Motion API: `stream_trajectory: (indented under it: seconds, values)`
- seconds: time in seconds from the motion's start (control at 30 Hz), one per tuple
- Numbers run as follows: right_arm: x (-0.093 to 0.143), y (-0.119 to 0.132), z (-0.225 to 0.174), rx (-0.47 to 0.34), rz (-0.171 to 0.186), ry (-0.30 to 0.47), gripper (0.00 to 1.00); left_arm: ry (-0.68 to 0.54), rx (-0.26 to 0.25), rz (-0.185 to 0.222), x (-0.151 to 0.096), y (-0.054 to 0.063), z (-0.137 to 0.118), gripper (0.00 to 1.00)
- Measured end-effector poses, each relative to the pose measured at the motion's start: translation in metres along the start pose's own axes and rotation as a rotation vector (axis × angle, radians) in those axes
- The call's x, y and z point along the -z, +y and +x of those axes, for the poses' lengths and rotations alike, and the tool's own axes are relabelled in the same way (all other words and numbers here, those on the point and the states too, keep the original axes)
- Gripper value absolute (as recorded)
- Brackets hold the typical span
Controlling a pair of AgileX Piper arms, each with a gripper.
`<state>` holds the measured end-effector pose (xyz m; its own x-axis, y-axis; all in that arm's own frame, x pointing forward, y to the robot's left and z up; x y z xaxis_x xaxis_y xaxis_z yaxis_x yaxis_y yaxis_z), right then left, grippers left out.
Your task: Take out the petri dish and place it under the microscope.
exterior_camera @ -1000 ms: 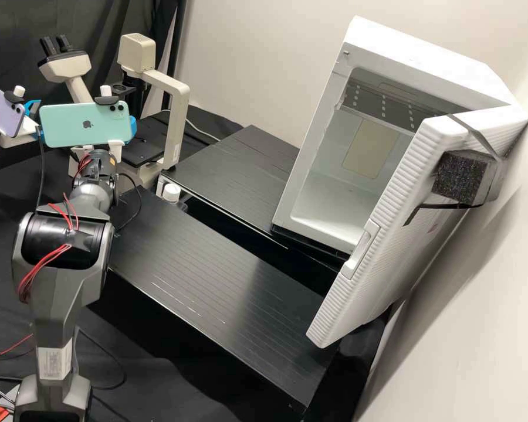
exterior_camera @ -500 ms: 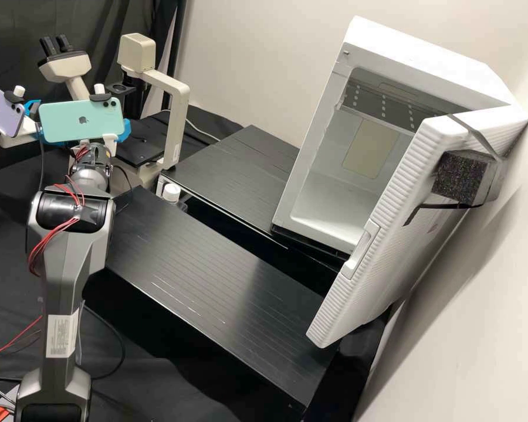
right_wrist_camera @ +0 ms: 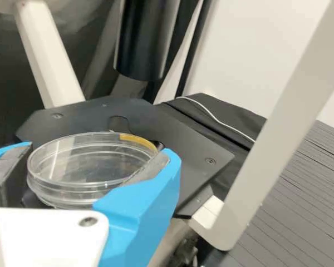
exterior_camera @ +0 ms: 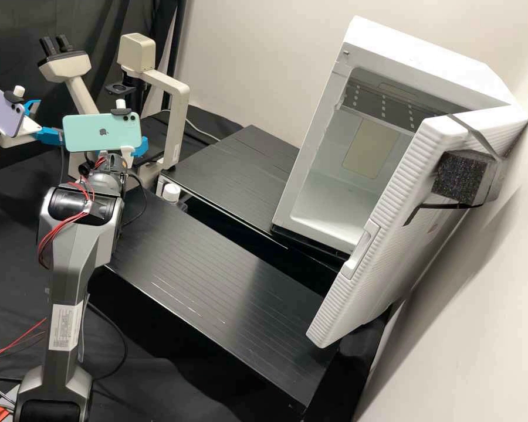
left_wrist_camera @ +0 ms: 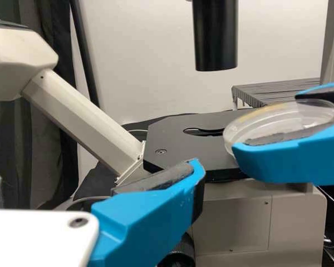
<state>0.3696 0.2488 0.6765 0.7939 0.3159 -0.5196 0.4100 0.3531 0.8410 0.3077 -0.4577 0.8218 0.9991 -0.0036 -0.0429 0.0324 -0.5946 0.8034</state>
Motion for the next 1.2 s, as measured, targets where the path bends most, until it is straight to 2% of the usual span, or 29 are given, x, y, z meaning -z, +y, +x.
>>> stream_trajectory:
  seconds: [0.17, 0.3, 0.37, 0.63, 0.83, 0.87, 0.93, 1.1, 1.2]
  values:
    - [-0.002, 0.002, -0.004, -0.027, -0.005, 0.025, 0.0, 0.0, 0.0, 0.0, 0.0, 0.0, 0.0, 1.0]
    - [-0.004, 0.007, -0.007, -0.045, 0.026, 0.029, 0.0, 0.0, 0.0, 0.0, 0.0, 0.0, 0.0, 1.0]
    - [-0.004, 0.008, -0.009, -0.046, 0.037, 0.031, 0.0, 0.0, 0.0, 0.0, 0.0, 0.0, 0.0, 1.0]
    - [-0.01, 0.014, -0.021, -0.025, 0.028, 0.044, 0.0, 0.0, 0.0, 0.0, 0.0, 0.0, 0.0, 1.0]
    - [-0.015, 0.023, -0.027, -0.015, 0.055, 0.087, 0.0, 0.0, 0.0, 0.0, 0.0, 0.0, 0.0, 1.0]
    - [-0.015, 0.023, -0.027, -0.012, 0.043, 0.097, 0.0, 0.0, 0.0, 0.0, 0.0, 0.0, 0.0, 1.0]
    - [-0.017, 0.025, -0.028, 0.005, 0.051, 0.123, 0.0, 0.0, 0.0, 0.0, 0.0, 0.0, 0.0, 1.0]
    - [-0.024, 0.031, -0.032, 0.036, 0.049, 0.131, 0.0, 0.0, 0.0, 0.0, 0.0, 0.0, 0.0, 1.0]
    - [-0.024, 0.04, -0.037, 0.043, 0.033, 0.149, 0.0, 0.0, 0.0, 0.0, 0.0, 0.0, 0.0, 1.0]
